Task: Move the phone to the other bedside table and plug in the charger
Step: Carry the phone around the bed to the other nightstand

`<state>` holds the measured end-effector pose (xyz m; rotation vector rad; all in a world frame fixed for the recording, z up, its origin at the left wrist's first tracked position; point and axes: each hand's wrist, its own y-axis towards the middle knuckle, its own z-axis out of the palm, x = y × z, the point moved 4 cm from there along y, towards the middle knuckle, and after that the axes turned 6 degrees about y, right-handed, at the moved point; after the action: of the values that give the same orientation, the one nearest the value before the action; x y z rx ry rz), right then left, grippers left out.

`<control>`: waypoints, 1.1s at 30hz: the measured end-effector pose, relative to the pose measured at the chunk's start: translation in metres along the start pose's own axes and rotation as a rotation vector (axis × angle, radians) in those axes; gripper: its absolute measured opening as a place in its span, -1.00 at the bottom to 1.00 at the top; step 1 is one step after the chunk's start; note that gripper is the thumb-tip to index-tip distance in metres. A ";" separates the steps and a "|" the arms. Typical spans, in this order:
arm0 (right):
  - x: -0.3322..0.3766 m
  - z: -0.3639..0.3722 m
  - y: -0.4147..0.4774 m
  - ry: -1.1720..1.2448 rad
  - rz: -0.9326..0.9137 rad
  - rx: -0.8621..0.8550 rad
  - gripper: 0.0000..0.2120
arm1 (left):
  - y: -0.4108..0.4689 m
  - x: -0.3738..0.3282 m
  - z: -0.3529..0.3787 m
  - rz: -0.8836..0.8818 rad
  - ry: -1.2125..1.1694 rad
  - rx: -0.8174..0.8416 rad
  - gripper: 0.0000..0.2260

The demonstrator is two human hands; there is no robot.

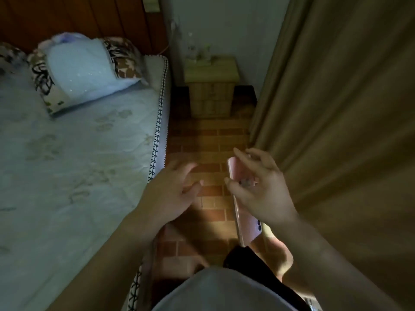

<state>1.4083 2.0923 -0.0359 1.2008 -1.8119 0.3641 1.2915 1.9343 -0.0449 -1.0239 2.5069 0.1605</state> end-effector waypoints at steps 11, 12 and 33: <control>-0.077 -0.007 0.239 0.064 -0.012 0.041 -0.38 | 0.247 0.001 -0.025 -0.011 0.048 -0.082 -0.58; -0.082 -0.011 0.261 0.062 -0.015 0.046 -0.38 | 0.269 -0.001 -0.029 -0.010 0.049 -0.087 -0.57; -0.133 0.099 0.635 0.096 -0.123 0.266 -0.41 | 0.574 0.143 -0.093 -0.211 -0.006 -0.193 -0.61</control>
<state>0.8353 2.4118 -0.0560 1.4448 -1.6335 0.5956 0.7726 2.2324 -0.0522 -1.3537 2.3940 0.3459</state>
